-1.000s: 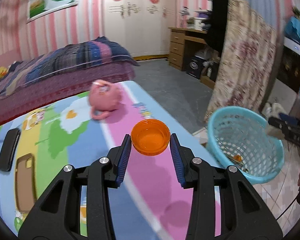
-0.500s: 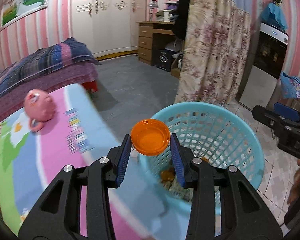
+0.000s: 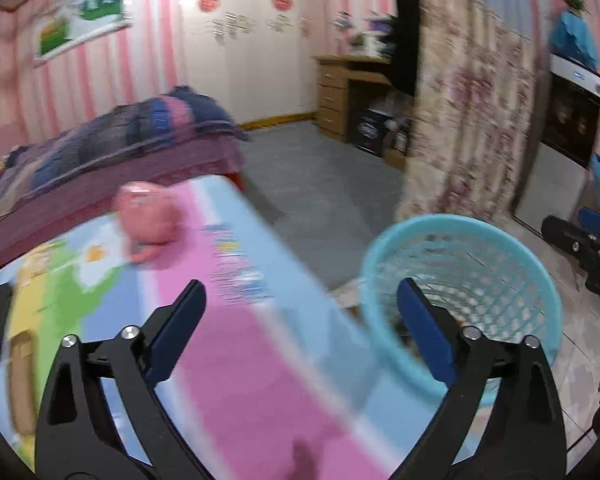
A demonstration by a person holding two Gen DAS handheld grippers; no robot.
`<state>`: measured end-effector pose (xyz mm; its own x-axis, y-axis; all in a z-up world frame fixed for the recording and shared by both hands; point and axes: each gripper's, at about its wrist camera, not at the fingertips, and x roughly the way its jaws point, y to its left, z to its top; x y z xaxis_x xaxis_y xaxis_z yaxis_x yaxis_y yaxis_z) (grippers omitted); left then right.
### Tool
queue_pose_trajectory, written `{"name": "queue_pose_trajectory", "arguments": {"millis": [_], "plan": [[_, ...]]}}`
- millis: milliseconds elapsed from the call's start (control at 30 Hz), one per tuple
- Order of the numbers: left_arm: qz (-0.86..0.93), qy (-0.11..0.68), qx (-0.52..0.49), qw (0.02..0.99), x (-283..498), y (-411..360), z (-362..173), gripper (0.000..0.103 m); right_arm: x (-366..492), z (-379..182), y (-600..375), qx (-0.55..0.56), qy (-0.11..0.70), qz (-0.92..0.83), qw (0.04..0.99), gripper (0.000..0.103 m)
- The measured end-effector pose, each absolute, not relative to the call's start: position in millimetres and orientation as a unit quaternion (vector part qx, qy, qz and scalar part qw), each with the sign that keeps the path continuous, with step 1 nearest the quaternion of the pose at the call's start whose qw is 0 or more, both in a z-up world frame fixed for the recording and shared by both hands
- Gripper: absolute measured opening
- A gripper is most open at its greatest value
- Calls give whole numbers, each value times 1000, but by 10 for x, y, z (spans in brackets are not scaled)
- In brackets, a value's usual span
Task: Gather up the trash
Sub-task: 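Open the left tool to drop the orange bowl into the basket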
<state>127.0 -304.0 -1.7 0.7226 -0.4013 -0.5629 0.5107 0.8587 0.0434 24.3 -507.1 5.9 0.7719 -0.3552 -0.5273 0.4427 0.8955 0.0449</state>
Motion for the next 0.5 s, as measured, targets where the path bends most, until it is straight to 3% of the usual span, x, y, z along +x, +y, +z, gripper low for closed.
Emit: {"name": "queue_pose_trajectory", "arguments": {"millis": [200, 500], "plan": [[-183, 242, 55, 951, 926, -1945, 328, 97, 309, 189, -4542, 72, 244, -136, 958, 97], [-93, 231, 42, 968, 411, -892, 315, 98, 197, 191, -3518, 56, 236, -76, 967, 98]]}}
